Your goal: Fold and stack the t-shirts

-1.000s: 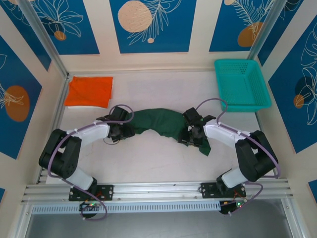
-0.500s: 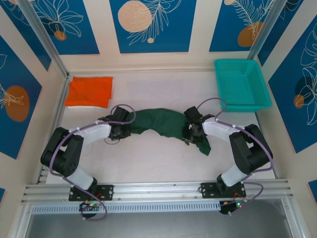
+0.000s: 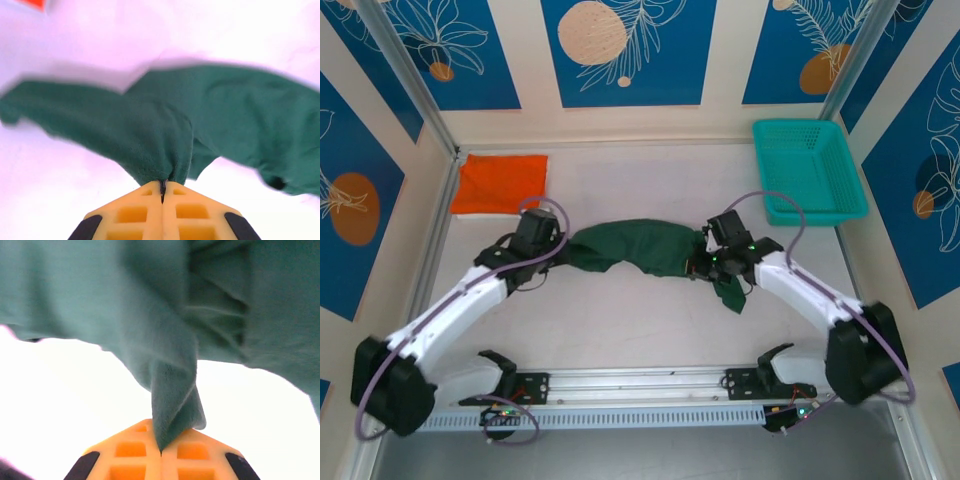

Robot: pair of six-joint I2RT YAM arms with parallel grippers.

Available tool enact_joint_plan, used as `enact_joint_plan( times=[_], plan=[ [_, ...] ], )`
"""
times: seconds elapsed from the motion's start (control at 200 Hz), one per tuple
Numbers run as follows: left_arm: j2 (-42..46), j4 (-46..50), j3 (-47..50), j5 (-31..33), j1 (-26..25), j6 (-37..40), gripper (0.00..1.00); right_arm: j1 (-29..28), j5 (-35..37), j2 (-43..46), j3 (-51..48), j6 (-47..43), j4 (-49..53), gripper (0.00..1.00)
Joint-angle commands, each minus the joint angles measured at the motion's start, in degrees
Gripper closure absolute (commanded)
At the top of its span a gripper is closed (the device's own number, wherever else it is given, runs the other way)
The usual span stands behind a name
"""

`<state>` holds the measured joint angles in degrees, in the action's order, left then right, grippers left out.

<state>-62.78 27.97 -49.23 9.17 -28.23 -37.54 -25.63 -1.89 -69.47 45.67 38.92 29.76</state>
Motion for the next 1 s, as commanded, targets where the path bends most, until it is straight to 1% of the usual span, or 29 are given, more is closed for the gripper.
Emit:
enact_joint_plan(
  times=[0.0, 0.075, 0.16, 0.355, 0.43, 0.495, 0.64, 0.865, 0.935, 0.995],
  plan=[
    [6.9, 5.2, -5.9, 4.0, -0.5, 0.7, 1.0, 0.0, -5.6, 9.0, 4.2, 0.1, 2.9, 1.0],
    [10.4, 6.4, -10.0, 5.7, -0.6, 1.6, 1.0, 0.2, -4.6, 14.2, 8.0, 0.3, 4.8, 1.0],
    [12.6, 7.2, -15.8, 6.5, -0.5, 2.9, 1.0, 0.6, -3.1, 18.2, 12.8, 0.4, 6.5, 1.0],
    [12.3, 6.2, -29.1, 5.2, -0.5, 7.3, 1.0, 1.4, 0.9, 21.5, 23.5, -0.2, 8.6, 1.0],
    [11.6, 5.6, -34.0, 4.4, -0.5, 9.1, 1.0, 1.4, 2.1, 21.9, 27.4, -1.3, 7.9, 1.0],
    [10.5, 5.0, -38.3, 2.9, -0.5, 10.8, 1.0, 1.3, 4.6, 21.9, 31.0, -2.1, 8.3, 1.0],
    [7.7, 5.6, -47.3, 0.1, -0.5, 11.4, 1.0, 1.3, 9.4, 21.8, 38.5, -4.2, 8.9, 1.0],
    [4.3, 5.3, -57.2, -7.2, -0.5, 10.4, 1.0, 1.4, 11.1, 21.0, 45.5, -6.6, 7.4, 1.0],
    [2.7, 4.7, -59.3, -6.9, -0.5, 10.6, 1.0, 1.3, 13.0, 19.4, 46.8, -8.0, 7.0, 1.0],
    [0.5, 5.3, -61.0, -4.9, -0.5, 10.5, 1.0, 1.3, 15.0, 17.1, 47.9, -8.9, 7.3, 1.0]
  ],
)
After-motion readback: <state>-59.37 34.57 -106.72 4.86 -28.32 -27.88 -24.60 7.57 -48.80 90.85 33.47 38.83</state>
